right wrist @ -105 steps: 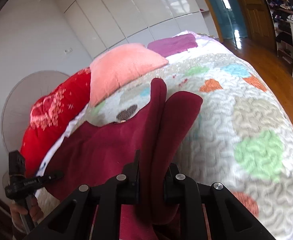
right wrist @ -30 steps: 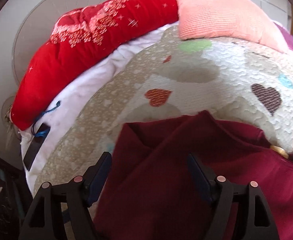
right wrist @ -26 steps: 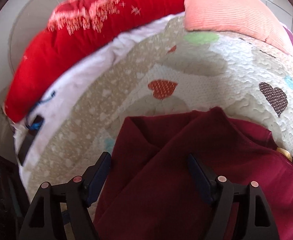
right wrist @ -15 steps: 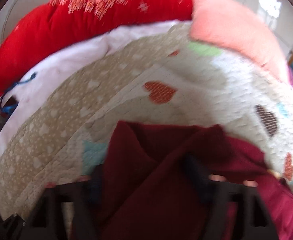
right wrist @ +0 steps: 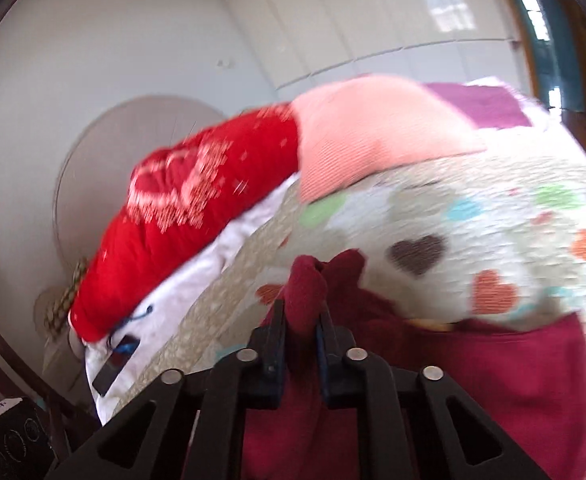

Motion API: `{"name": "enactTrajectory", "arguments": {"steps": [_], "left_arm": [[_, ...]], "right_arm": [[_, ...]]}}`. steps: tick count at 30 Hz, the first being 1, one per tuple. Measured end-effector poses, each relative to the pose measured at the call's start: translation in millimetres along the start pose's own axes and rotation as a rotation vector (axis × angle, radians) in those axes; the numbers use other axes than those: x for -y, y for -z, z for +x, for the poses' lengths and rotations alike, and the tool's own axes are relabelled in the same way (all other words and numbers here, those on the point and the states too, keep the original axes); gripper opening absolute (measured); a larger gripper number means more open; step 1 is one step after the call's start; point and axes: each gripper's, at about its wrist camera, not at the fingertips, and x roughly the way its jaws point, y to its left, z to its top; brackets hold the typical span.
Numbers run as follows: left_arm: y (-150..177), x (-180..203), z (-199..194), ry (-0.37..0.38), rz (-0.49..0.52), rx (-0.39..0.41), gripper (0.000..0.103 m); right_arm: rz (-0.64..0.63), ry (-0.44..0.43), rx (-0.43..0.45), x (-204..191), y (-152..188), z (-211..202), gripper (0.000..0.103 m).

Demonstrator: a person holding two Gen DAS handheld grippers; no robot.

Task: Fold small clothes
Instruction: 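Grasp the folded sweater end with both tools and lift it, then fold the lifted end over the sweater with both tools and release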

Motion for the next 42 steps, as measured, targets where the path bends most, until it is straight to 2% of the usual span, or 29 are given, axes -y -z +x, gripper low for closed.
{"name": "enactTrajectory", "arguments": {"steps": [2, 4, 8, 10, 11, 12, 14, 18, 21, 24, 26, 28, 30, 32, 37, 40, 42], "left_arm": [[1, 20, 21, 0.014, 0.039, -0.033, 0.022], [9, 30, 41, 0.008, 0.057, -0.080, 0.016], [21, 27, 80, -0.026, 0.039, -0.164, 0.016], [27, 25, 86, -0.061, 0.052, -0.179, 0.016], [27, 24, 85, -0.057, 0.053, -0.180, 0.016], [27, 23, 81, -0.040, 0.054, -0.181, 0.016], [24, 20, 71, -0.014, 0.068, -0.186, 0.016], [27, 22, 52, -0.031, 0.125, -0.180, 0.016], [31, 19, 33, -0.062, 0.149, -0.160, 0.016], [30, 3, 24, -0.105, 0.136, -0.142, 0.016], [30, -6, 20, -0.132, 0.117, -0.129, 0.016], [31, -14, 19, -0.148, 0.088, -0.129, 0.016], [31, -17, 19, -0.150, 0.062, -0.129, 0.016], [30, -17, 16, -0.156, 0.046, -0.127, 0.016], [17, -7, 7, -0.142, 0.073, -0.082, 0.016], [10, 4, 14, -0.139, 0.101, -0.071, 0.019], [9, 11, 25, -0.132, 0.122, -0.082, 0.019]], "right_arm": [[0.030, 0.025, 0.030, 20, 3, -26, 0.009], [0.062, 0.059, 0.038, 42, 9, -41, 0.009], [0.175, 0.096, -0.034, 93, 31, -39, 0.010], [0.237, 0.106, -0.063, 111, 43, -39, 0.017], [0.254, 0.109, -0.066, 115, 48, -40, 0.032], [0.267, 0.097, -0.060, 120, 54, -46, 0.053], [0.294, 0.047, -0.038, 125, 64, -56, 0.073], [0.304, -0.036, -0.081, 120, 75, -46, 0.076], [0.281, -0.013, -0.156, 113, 78, -21, 0.078], [0.224, -0.006, -0.148, 99, 82, -6, 0.079], [0.229, -0.064, -0.143, 90, 85, 6, 0.078], [0.232, -0.102, -0.148, 83, 88, 15, 0.072], [0.234, -0.104, -0.144, 79, 89, 22, 0.042], [0.247, -0.134, -0.146, 78, 89, 21, 0.025], [0.120, -0.079, -0.059, 64, 70, -31, 0.021], [0.016, 0.025, -0.060, 65, 57, -62, 0.021], [-0.058, 0.135, -0.078, 76, 55, -79, 0.019]]}}
